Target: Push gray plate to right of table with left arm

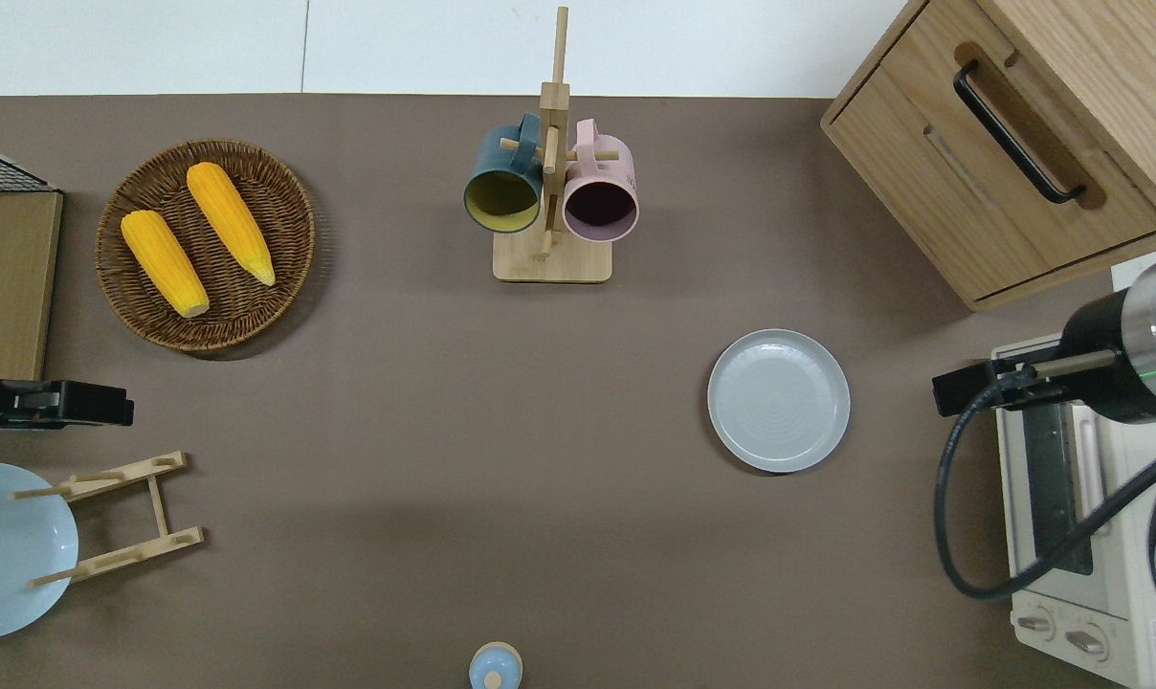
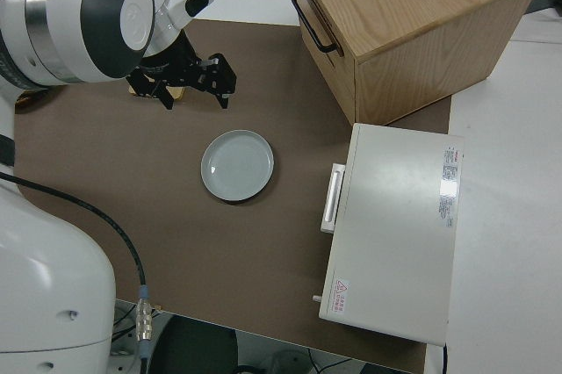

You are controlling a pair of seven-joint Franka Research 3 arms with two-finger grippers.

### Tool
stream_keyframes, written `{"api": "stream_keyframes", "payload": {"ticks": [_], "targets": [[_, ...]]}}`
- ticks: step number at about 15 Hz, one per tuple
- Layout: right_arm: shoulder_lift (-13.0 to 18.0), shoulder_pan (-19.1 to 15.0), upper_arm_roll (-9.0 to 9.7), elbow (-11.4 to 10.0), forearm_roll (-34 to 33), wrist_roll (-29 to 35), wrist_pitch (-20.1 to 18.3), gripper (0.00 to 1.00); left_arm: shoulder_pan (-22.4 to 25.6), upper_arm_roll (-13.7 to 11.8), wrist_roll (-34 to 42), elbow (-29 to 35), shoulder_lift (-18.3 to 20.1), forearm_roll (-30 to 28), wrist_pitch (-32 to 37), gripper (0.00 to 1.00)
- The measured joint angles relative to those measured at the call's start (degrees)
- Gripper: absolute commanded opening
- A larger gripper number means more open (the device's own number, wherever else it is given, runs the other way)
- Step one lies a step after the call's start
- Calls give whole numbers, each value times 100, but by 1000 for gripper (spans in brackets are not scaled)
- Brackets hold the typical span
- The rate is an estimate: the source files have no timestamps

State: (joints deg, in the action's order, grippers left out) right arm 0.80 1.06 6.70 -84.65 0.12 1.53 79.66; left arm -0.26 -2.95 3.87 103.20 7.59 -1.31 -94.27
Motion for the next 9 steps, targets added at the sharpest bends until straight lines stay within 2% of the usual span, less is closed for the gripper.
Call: {"api": "stream_keyframes", "payload": {"ticks": [9], "targets": [[0,0,0,0,0,0,0,983,4,-81,-1,-5,-32,0,-2,1000]]}}
